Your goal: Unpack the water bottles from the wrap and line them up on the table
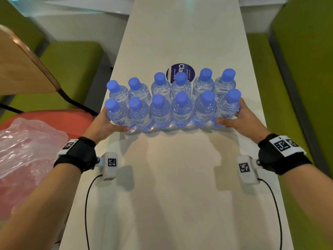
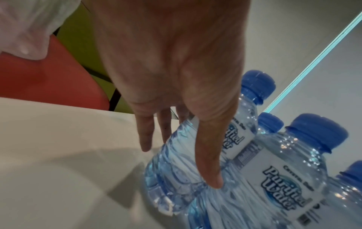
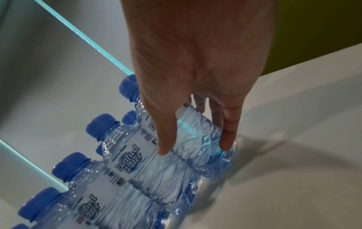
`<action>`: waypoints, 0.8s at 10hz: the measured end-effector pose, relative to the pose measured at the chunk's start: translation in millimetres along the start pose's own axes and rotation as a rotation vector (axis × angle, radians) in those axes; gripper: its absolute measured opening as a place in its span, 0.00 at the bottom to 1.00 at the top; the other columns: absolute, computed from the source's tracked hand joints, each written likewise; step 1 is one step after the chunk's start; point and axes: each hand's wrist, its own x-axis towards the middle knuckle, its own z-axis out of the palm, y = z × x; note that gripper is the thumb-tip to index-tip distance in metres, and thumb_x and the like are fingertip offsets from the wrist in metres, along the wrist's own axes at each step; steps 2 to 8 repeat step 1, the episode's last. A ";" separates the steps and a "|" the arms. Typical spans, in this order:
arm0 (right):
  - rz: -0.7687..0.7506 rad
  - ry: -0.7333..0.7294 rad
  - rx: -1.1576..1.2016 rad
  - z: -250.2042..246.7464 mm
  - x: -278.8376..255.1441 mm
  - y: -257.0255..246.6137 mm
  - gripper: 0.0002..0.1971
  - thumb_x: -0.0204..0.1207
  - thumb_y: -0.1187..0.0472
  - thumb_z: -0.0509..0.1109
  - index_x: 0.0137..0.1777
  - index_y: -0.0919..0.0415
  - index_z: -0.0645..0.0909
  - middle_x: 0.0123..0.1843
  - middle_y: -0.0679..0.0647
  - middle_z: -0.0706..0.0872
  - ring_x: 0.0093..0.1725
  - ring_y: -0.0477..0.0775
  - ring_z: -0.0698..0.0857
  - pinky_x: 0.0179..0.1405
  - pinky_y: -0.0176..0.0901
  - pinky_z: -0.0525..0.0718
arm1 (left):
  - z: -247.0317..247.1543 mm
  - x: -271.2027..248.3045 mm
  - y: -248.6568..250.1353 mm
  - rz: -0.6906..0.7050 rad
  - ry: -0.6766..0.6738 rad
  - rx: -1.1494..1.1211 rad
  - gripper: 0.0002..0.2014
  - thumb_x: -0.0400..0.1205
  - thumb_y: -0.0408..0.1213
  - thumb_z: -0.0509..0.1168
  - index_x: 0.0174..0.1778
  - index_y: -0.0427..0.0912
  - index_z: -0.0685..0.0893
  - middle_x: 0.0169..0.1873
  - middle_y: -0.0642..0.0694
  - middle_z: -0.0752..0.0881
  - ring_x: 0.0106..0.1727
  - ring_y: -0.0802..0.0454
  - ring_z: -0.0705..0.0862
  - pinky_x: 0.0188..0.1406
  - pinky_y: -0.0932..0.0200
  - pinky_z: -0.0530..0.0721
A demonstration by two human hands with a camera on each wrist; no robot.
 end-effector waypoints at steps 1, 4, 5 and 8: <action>0.026 -0.022 -0.042 -4.9 -5.5 -8.6 0.47 0.71 0.62 0.81 0.84 0.51 0.57 0.79 0.43 0.71 0.70 0.48 0.77 0.70 0.44 0.76 | 1.7 -6.4 5.0 -0.041 0.036 0.054 0.47 0.62 0.39 0.86 0.76 0.53 0.71 0.68 0.55 0.83 0.69 0.51 0.81 0.70 0.48 0.78; 0.026 -0.022 -0.042 -4.9 -5.5 -8.6 0.47 0.71 0.62 0.81 0.84 0.51 0.57 0.79 0.43 0.71 0.70 0.48 0.77 0.70 0.44 0.76 | 1.7 -6.4 5.0 -0.041 0.036 0.054 0.47 0.62 0.39 0.86 0.76 0.53 0.71 0.68 0.55 0.83 0.69 0.51 0.81 0.70 0.48 0.78; 0.026 -0.022 -0.042 -4.9 -5.5 -8.6 0.47 0.71 0.62 0.81 0.84 0.51 0.57 0.79 0.43 0.71 0.70 0.48 0.77 0.70 0.44 0.76 | 1.7 -6.4 5.0 -0.041 0.036 0.054 0.47 0.62 0.39 0.86 0.76 0.53 0.71 0.68 0.55 0.83 0.69 0.51 0.81 0.70 0.48 0.78; 0.026 -0.022 -0.042 -4.9 -5.5 -8.6 0.47 0.71 0.62 0.81 0.84 0.51 0.57 0.79 0.43 0.71 0.70 0.48 0.77 0.70 0.44 0.76 | 1.7 -6.4 5.0 -0.041 0.036 0.054 0.47 0.62 0.39 0.86 0.76 0.53 0.71 0.68 0.55 0.83 0.69 0.51 0.81 0.70 0.48 0.78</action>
